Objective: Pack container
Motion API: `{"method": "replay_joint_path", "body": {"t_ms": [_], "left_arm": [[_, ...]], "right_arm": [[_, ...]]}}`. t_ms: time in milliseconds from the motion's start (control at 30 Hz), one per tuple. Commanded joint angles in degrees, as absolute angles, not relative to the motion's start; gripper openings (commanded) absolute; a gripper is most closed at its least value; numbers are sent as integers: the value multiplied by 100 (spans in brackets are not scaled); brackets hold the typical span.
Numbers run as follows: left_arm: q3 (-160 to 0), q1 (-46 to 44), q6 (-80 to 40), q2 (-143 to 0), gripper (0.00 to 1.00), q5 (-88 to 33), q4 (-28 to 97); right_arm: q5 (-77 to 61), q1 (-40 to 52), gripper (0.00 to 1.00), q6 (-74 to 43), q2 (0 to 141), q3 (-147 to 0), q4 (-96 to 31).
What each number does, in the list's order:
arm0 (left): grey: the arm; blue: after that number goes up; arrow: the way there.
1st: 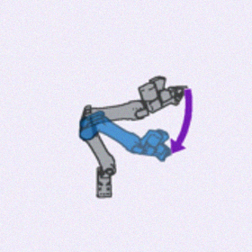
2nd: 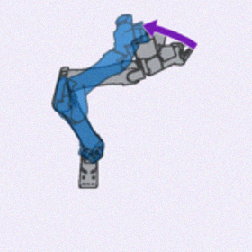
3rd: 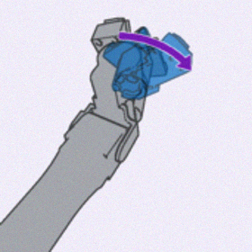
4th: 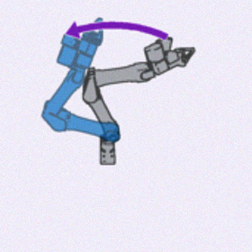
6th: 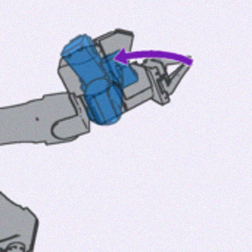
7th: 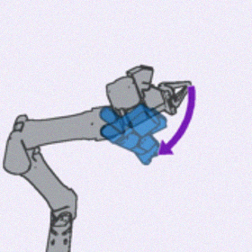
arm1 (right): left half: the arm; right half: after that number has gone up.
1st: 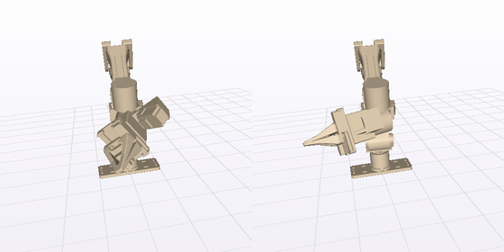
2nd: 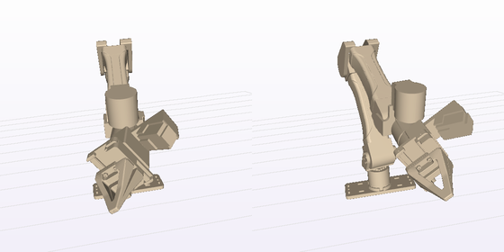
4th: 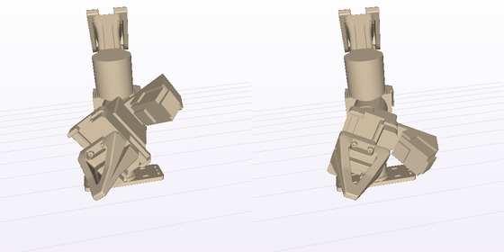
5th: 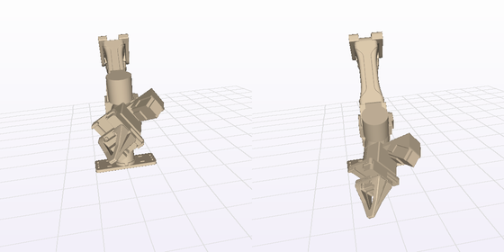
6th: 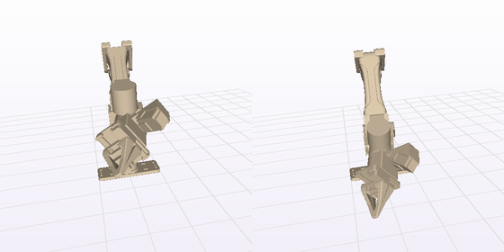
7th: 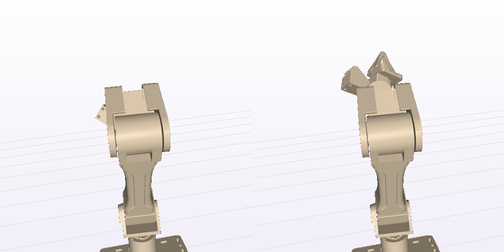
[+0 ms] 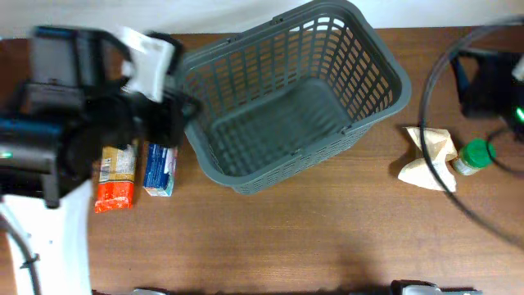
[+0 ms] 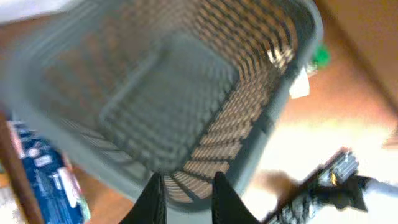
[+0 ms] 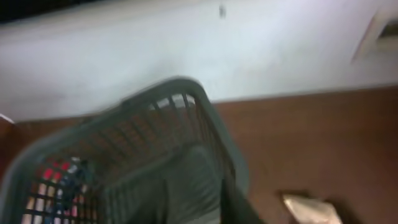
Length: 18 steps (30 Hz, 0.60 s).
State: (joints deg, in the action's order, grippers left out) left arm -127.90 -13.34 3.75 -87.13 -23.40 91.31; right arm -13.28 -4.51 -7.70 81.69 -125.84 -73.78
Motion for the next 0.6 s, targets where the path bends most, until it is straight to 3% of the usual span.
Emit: {"method": "replay_joint_path", "body": {"t_ms": [0,267,567], "left_arm": [[-12875,-2585,548,-8766,2,-1000,9590],[-12036,-4753,545,-8829,2,-80,9668],[-10073,-4751,528,-8829,2,-290,8632]], "right_arm": [[-1933,-440,4,-1219,8967,-12558,-7446],[-1806,56,4,-1402,10237,-12558,-7505],[-1623,89,4,-1398,10667,-12554,-7874]]}}
